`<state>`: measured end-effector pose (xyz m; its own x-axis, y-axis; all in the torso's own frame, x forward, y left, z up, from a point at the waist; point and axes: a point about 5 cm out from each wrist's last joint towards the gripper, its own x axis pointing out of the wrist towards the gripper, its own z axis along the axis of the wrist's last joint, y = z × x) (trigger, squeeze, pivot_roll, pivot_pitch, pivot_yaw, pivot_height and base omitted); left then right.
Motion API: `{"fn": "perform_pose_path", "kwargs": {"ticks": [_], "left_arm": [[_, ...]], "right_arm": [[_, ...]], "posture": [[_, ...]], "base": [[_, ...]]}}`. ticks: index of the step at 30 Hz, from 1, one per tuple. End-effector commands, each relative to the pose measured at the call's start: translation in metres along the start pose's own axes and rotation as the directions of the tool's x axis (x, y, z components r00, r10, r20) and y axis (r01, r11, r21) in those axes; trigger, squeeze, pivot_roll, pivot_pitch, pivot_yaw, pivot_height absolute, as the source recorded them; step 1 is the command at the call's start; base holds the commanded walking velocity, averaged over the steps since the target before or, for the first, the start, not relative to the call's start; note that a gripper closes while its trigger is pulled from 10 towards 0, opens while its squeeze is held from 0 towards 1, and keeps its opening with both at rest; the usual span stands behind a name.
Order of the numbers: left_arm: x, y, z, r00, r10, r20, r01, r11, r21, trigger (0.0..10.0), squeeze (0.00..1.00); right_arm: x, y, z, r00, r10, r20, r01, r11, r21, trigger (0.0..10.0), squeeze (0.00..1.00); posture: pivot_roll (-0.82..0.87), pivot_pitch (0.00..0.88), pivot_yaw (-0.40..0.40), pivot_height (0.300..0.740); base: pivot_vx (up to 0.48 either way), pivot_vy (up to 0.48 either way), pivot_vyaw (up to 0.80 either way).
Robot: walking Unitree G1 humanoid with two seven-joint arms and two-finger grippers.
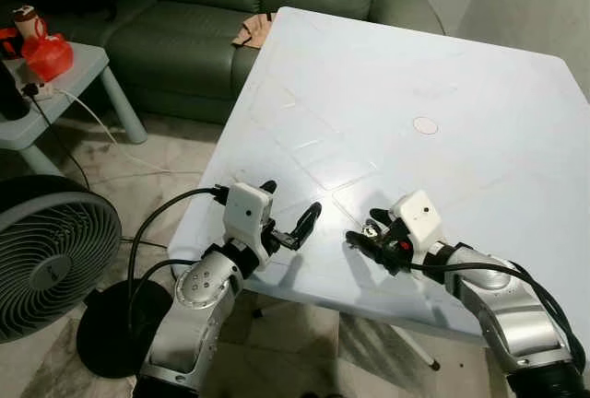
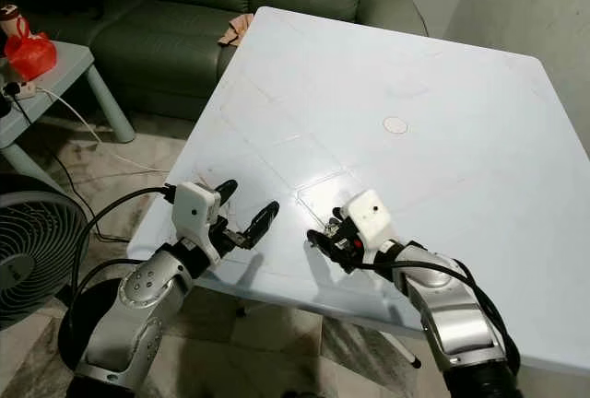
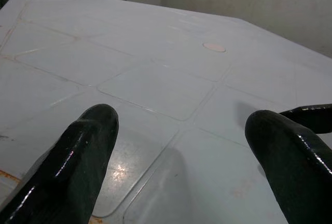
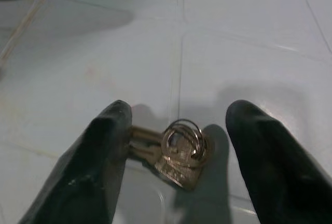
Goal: Hang keys on a hook
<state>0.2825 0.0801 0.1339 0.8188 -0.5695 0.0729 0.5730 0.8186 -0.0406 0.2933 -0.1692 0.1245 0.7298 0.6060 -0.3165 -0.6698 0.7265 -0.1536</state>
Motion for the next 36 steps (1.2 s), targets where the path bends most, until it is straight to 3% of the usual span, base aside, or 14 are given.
{"fn": "perform_pose_path", "kwargs": {"ticks": [1,2,5,6,14,15,16,17,25,36], "left_arm": [[-0.0008,-0.0023,0.0016,1.0,-0.003,0.006,0.003,1.0,0.007,10.0,0.0],[-0.0011,-0.0024,0.0016,1.0,-0.003,0.006,0.003,1.0,0.006,10.0,0.0],[-0.001,-0.0024,0.0017,1.0,-0.001,0.007,0.001,1.0,0.007,10.0,0.0],[-0.0011,-0.0023,0.0019,1.0,0.0,0.007,0.0,1.0,0.006,10.0,0.0],[-0.0012,-0.0015,0.0024,1.0,0.004,0.006,-0.004,1.0,0.007,10.0,0.0],[-0.0011,-0.0012,0.0023,1.0,0.005,0.006,-0.005,1.0,0.007,10.0,0.0],[-0.001,-0.0011,0.0023,1.0,0.006,0.005,-0.006,1.0,0.008,10.0,0.0],[-0.0008,-0.0008,0.0024,1.0,0.008,0.006,-0.008,1.0,0.008,10.0,0.0],[-0.0019,-0.0003,0.0031,1.0,0.014,0.006,-0.014,1.0,0.011,10.0,0.0],[-0.0014,0.0013,0.004,1.0,0.025,0.009,-0.025,1.0,0.012,10.0,0.0]], "right_arm": [[-0.0051,-0.0077,-0.0015,1.0,-0.012,-0.006,0.012,1.0,0.005,3.8,0.0],[-0.0062,-0.008,-0.0012,1.0,-0.003,0.0,0.003,1.0,0.007,0.8,0.0],[-0.0094,-0.0106,-0.0008,1.0,0.008,0.01,-0.008,1.0,0.011,0.6,0.0],[-0.0105,-0.0107,-0.0002,1.0,0.016,0.013,-0.016,1.0,0.004,0.0,0.0],[-0.0121,-0.013,0.0001,1.0,0.015,0.012,-0.015,1.0,0.005,0.0,0.0],[-0.0119,-0.0129,0.0001,1.0,0.014,0.009,-0.014,1.0,-0.002,4.0,0.0],[-0.0118,-0.0129,0.0002,1.0,0.013,0.007,-0.013,1.0,-0.007,4.0,0.0],[-0.0106,-0.0131,0.0003,1.0,0.007,0.008,-0.007,1.0,0.004,10.0,0.0],[-0.0065,-0.0085,0.0017,1.0,0.007,0.008,-0.007,1.0,0.03,10.0,0.0],[-0.0083,-0.0126,0.0007,1.0,0.001,-0.027,-0.001,1.0,-0.002,10.0,0.0]], "posture": [[-0.03,0.141,-0.089,0.74],[-0.03,0.143,-0.087,0.74],[-0.03,0.143,-0.087,0.74],[-0.03,0.146,-0.087,0.74],[-0.03,0.156,-0.084,0.74],[-0.03,0.156,-0.084,0.74],[-0.03,0.156,-0.084,0.74],[-0.03,0.156,-0.084,0.74],[-0.03,0.169,-0.085,0.74],[-0.02,0.172,-0.087,0.74]], "base": [[0.0,0.0,0.0],[0.0,0.0,0.0],[0.0,0.0,0.0],[0.0,0.0,0.0],[0.0,0.0,0.0],[0.0,0.0,0.0],[0.0,0.0,0.0],[0.0,0.0,0.0],[0.0,0.0,0.0],[0.0,0.0,0.0]]}}
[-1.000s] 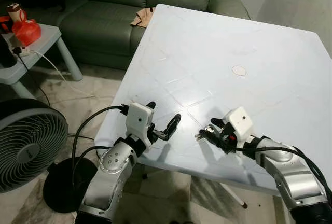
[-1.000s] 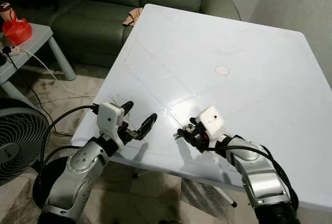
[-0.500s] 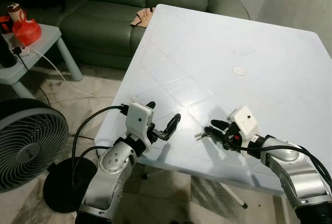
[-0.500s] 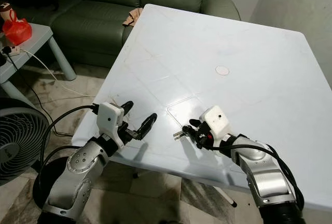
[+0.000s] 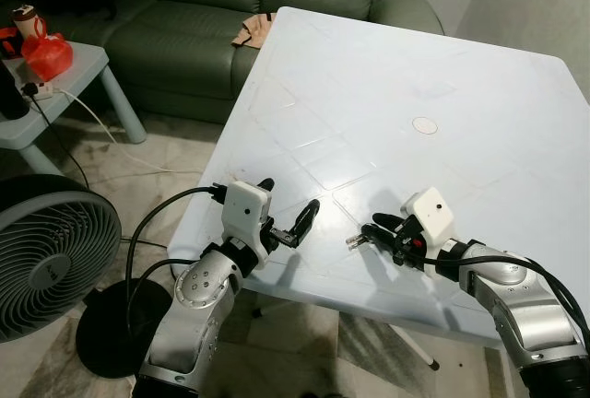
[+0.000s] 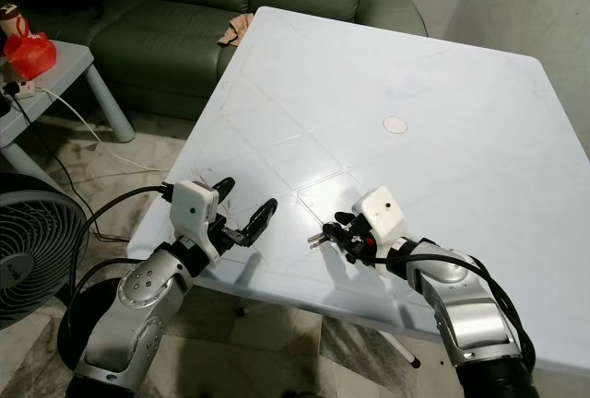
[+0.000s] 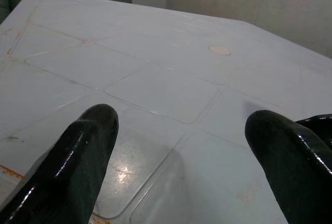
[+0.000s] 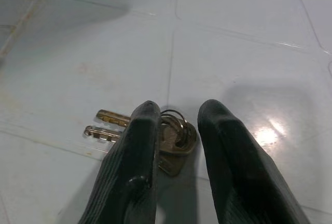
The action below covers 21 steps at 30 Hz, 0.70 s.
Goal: Hang keys on a hook
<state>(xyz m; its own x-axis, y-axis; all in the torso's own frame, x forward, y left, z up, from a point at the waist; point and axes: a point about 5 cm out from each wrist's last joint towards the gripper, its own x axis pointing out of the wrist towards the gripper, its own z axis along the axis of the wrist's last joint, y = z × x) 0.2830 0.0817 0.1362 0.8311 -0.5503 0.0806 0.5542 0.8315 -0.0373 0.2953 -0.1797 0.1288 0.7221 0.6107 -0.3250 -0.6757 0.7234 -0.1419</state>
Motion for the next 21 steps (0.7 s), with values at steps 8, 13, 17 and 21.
{"fn": "perform_pose_path", "kwargs": {"ticks": [8,13,17,21], "left_arm": [[-0.0007,-0.0001,0.0026,1.0,0.009,0.007,-0.009,1.0,0.004,10.0,0.0],[0.0001,0.0007,0.003,1.0,0.012,0.008,-0.012,1.0,0.007,10.0,0.0],[0.0002,0.0013,0.0033,1.0,0.016,0.01,-0.016,1.0,0.007,10.0,0.0],[0.0003,0.0014,0.0035,1.0,0.017,0.011,-0.017,1.0,0.009,10.0,0.0]], "right_arm": [[-0.0052,-0.0036,-0.0034,0.999,0.01,-0.048,-0.011,1.0,-0.025,10.0,0.0],[-0.0064,-0.003,-0.0045,0.998,0.031,-0.054,-0.032,0.999,-0.024,4.5,0.0],[-0.0074,-0.0004,-0.006,0.996,0.057,-0.069,-0.059,0.998,-0.021,8.0,0.0],[-0.0081,0.0018,-0.0064,0.995,0.08,-0.064,-0.081,0.997,-0.014,4.6,0.0]], "posture": [[-0.03,0.172,-0.091,0.74],[-0.03,0.174,-0.093,0.74],[-0.03,0.174,-0.093,0.74],[-0.03,0.174,-0.093,0.74]], "base": [[0.0,0.0,0.0],[0.0,0.0,0.0],[0.0,0.0,0.0],[0.0,0.0,0.0]]}}
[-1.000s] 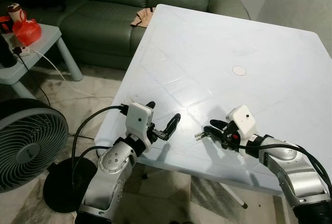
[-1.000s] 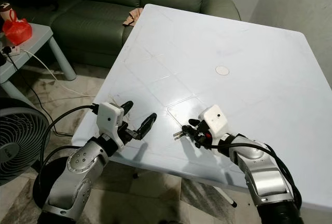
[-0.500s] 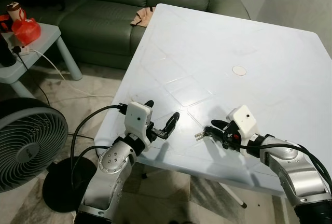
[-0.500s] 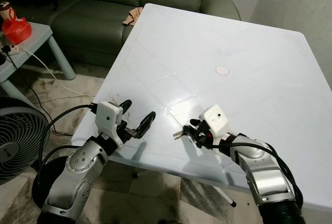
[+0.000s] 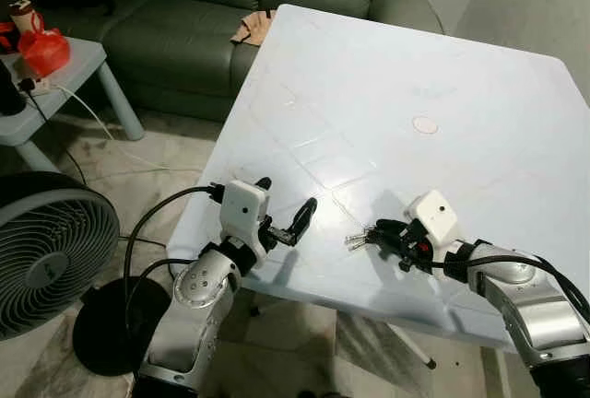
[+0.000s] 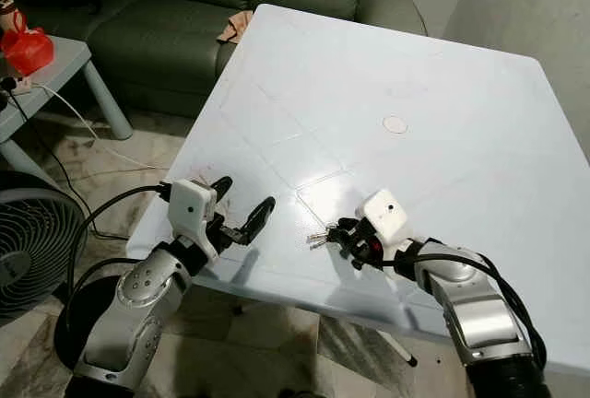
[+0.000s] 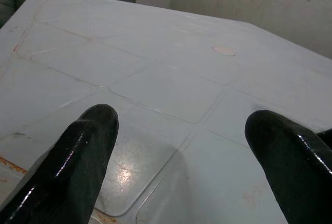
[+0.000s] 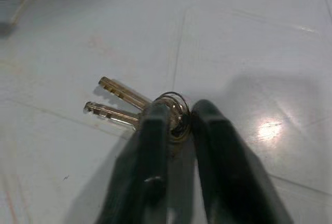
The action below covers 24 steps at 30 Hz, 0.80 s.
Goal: Hang keys on a hook
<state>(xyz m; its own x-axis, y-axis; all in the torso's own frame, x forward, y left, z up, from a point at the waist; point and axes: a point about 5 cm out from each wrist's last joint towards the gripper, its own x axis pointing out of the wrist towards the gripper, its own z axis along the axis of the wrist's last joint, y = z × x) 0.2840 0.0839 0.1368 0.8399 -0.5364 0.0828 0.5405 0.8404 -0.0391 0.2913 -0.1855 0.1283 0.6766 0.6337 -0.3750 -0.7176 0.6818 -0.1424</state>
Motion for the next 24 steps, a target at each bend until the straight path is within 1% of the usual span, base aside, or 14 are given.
{"fn": "perform_pose_path", "kwargs": {"ticks": [1,2,4,5,6,7,10,14,17,19,20,21,22,24], "left_arm": [[0.001,-0.001,0.003,1.0,0.002,0.009,-0.002,1.0,0.01,10.0,0.0],[0.001,0.0,0.003,1.0,0.003,0.01,-0.003,1.0,0.01,10.0,0.0],[0.001,0.0,0.004,1.0,0.005,0.011,-0.005,1.0,0.01,10.0,0.0],[0.001,0.0,0.004,1.0,0.006,0.012,-0.006,1.0,0.01,10.0,0.0],[0.001,0.0,0.004,1.0,0.006,0.012,-0.006,1.0,0.01,10.0,0.0],[0.001,0.0,0.004,1.0,0.007,0.012,-0.007,1.0,0.01,10.0,0.0],[0.001,0.0,0.004,1.0,0.008,0.013,-0.009,1.0,0.011,10.0,0.0],[0.001,0.001,0.004,1.0,0.011,0.013,-0.012,1.0,0.01,10.0,0.0],[0.001,0.001,0.004,1.0,0.014,0.013,-0.014,1.0,0.009,10.0,0.0],[0.002,0.001,0.004,1.0,0.016,0.015,-0.016,1.0,0.01,10.0,0.0],[0.002,0.001,0.004,1.0,0.018,0.017,-0.018,1.0,0.011,10.0,0.0],[0.002,0.001,0.004,1.0,0.018,0.017,-0.018,1.0,0.011,10.0,0.0],[0.002,0.001,0.004,1.0,0.018,0.017,-0.018,1.0,0.011,10.0,0.0],[0.002,0.001,0.004,1.0,0.019,0.018,-0.019,1.0,0.013,10.0,0.0]], "right_arm": [[-0.001,0.004,-0.003,0.999,0.028,-0.016,-0.028,1.0,0.01,4.7,0.0],[-0.002,0.004,-0.003,0.999,0.031,-0.017,-0.031,1.0,0.006,3.1,0.0],[-0.002,0.004,-0.004,0.999,0.031,-0.021,-0.031,0.999,0.012,2.9,0.0],[-0.003,0.004,-0.005,0.999,0.035,-0.025,-0.035,0.999,0.007,0.5,0.0],[-0.003,0.004,-0.005,0.999,0.035,-0.025,-0.035,0.999,0.007,0.5,0.0],[-0.003,0.004,-0.005,0.999,0.038,-0.024,-0.038,0.999,0.012,0.0,0.0],[-0.004,0.004,-0.005,0.999,0.043,-0.024,-0.043,0.999,0.002,0.0,0.0],[-0.004,0.004,-0.004,0.999,0.053,-0.009,-0.053,0.998,0.03,0.0,0.0],[-0.004,0.003,-0.003,0.999,0.041,0.01,-0.041,0.999,0.033,0.0,0.0],[-0.003,0.0,-0.001,0.999,0.016,0.03,-0.017,0.999,0.045,0.0,0.0],[-0.001,-0.005,0.004,0.997,-0.032,0.068,0.027,0.998,0.064,0.0,0.0],[0.0,-0.007,0.006,0.995,-0.053,0.08,0.047,0.996,0.073,0.0,0.0],[0.0,-0.007,0.006,0.995,-0.053,0.08,0.047,0.996,0.073,0.0,0.0],[0.001,-0.015,0.012,0.985,-0.122,0.123,0.111,0.99,0.088,0.0,0.0]], "posture": [[-0.03,0.174,-0.092,0.74],[-0.03,0.174,-0.092,0.74],[-0.03,0.174,-0.092,0.74],[-0.03,0.173,-0.093,0.74],[-0.03,0.173,-0.093,0.74],[-0.03,0.173,-0.093,0.74],[-0.02,0.173,-0.093,0.74],[-0.02,0.172,-0.094,0.74],[-0.02,0.168,-0.094,0.74],[-0.02,0.163,-0.094,0.74],[-0.02,0.163,-0.094,0.74],[-0.02,0.163,-0.094,0.74],[-0.02,0.163,-0.094,0.74],[-0.02,0.157,-0.094,0.74]], "base": [[0.0,0.0,0.0],[0.0,0.0,0.0],[0.0,0.0,0.0],[0.0,0.0,0.0],[0.0,0.0,0.0],[0.0,0.0,0.0],[0.0,0.0,0.0],[0.0,0.0,0.0],[0.0,0.0,0.0],[0.0,0.0,0.0],[0.0,0.0,0.0],[0.0,0.0,0.0],[0.0,0.0,0.0],[0.0,0.0,0.0]]}}
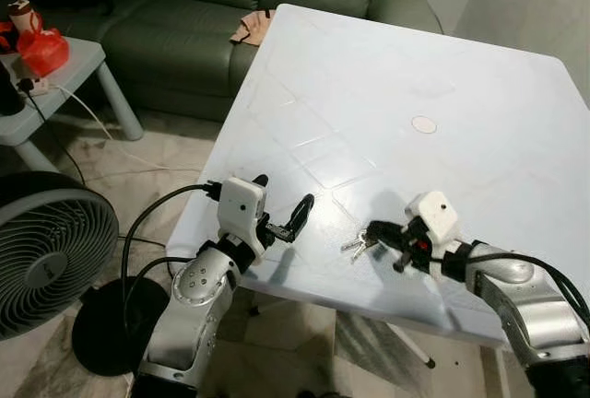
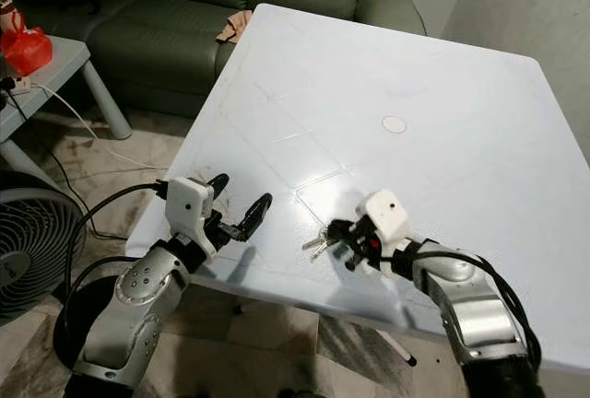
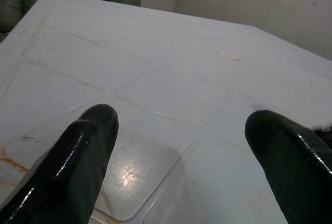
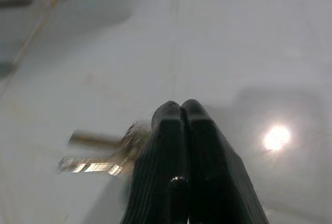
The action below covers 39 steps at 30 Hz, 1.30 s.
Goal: Hang keys on a hook
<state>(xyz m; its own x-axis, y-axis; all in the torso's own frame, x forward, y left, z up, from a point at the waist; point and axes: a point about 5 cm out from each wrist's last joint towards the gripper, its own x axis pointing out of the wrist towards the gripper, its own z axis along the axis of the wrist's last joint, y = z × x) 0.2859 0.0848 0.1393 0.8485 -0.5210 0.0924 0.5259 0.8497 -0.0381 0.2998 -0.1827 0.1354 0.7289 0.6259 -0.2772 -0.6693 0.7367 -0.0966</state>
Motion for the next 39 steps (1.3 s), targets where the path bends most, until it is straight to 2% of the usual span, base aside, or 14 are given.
{"fn": "perform_pose_path", "kwargs": {"ticks": [1,8,9,10,11,12,18,22,30,31,32,33,39], "left_arm": [[0.001,-0.001,0.002,1.0,0.002,0.009,-0.002,1.0,0.01,10.0,0.0],[0.002,-0.001,0.002,1.0,0.001,0.012,-0.001,1.0,0.013,10.0,0.0],[0.002,-0.002,0.001,1.0,0.001,0.011,-0.001,1.0,0.013,10.0,0.0],[0.002,-0.002,0.001,1.0,0.001,0.011,-0.001,1.0,0.013,10.0,0.0],[0.002,-0.002,0.001,1.0,0.0,0.012,-0.001,1.0,0.014,10.0,0.0],[0.002,-0.002,0.001,1.0,0.001,0.012,-0.001,1.0,0.015,10.0,0.0],[0.003,-0.003,0.001,1.0,0.0,0.012,0.0,1.0,0.016,10.0,0.0],[0.002,-0.006,-0.002,1.0,-0.015,0.002,0.015,1.0,0.011,10.0,0.0],[-0.005,-0.035,-0.019,0.988,-0.139,-0.068,0.139,0.99,-0.014,10.0,0.0],[-0.006,-0.037,-0.02,0.987,-0.147,-0.071,0.147,0.989,-0.009,10.0,0.0],[-0.007,-0.038,-0.021,0.986,-0.148,-0.072,0.147,0.989,-0.014,10.0,0.0],[-0.008,-0.039,-0.021,0.987,-0.147,-0.07,0.146,0.989,-0.018,10.0,0.0],[-0.009,-0.041,-0.021,0.985,-0.154,-0.075,0.153,0.988,-0.02,10.0,0.0]], "right_arm": [[-0.002,-0.011,0.005,0.996,-0.078,0.042,0.078,0.997,0.014,0.0,0.0],[-0.002,-0.014,0.004,0.995,-0.096,0.033,0.096,0.995,-0.002,0.0,0.0],[-0.002,-0.013,0.003,0.996,-0.08,0.039,0.081,0.997,-0.006,0.7,0.0],[-0.002,-0.013,0.003,0.996,-0.08,0.039,0.081,0.997,-0.006,0.7,0.0],[-0.003,-0.013,0.003,0.996,-0.078,0.042,0.079,0.997,-0.002,10.0,0.0],[-0.003,-0.013,0.004,0.996,-0.079,0.05,0.079,0.997,0.001,10.0,1.0],[-0.005,-0.005,0.004,0.997,0.014,0.07,-0.013,1.0,-0.01,10.0,1.0],[-0.005,-0.004,0.003,0.998,0.016,0.064,-0.015,1.0,-0.015,10.0,1.0],[-0.008,-0.006,0.002,0.999,-0.01,0.041,0.012,0.999,-0.05,10.0,1.0],[-0.008,-0.007,0.002,0.999,-0.019,0.032,0.021,0.998,-0.061,10.0,0.93],[-0.008,-0.007,0.002,0.999,-0.016,0.029,0.018,0.998,-0.063,10.0,0.08],[-0.008,-0.005,0.001,1.0,-0.006,0.025,0.008,0.997,-0.075,10.0,0.0],[-0.007,-0.001,0.001,1.0,0.014,0.015,-0.013,0.997,-0.077,10.0,0.0]], "posture": [[-0.02,0.157,-0.094,0.74],[-0.02,0.15,-0.094,0.74],[-0.02,0.146,-0.096,0.74],[-0.02,0.146,-0.096,0.74],[-0.02,0.146,-0.096,0.74],[-0.02,0.146,-0.096,0.74],[-0.02,0.14,-0.096,0.74],[-0.02,0.143,-0.093,0.74],[-0.04,0.155,-0.084,0.74],[-0.04,0.158,-0.082,0.74],[-0.04,0.158,-0.082,0.74],[-0.04,0.158,-0.082,0.74],[-0.04,0.163,-0.079,0.74]], "base": [[0.0,0.0,0.0],[0.0,0.0,0.0],[0.0,0.0,0.0],[0.0,0.0,0.0],[0.0,0.0,0.0],[0.0,0.0,0.0],[0.0,0.0,0.0],[0.0,0.0,0.0],[0.0,0.0,0.0],[0.0,0.0,0.0],[0.0,0.0,0.0],[0.0,0.0,0.0],[0.0,0.0,0.0]]}}
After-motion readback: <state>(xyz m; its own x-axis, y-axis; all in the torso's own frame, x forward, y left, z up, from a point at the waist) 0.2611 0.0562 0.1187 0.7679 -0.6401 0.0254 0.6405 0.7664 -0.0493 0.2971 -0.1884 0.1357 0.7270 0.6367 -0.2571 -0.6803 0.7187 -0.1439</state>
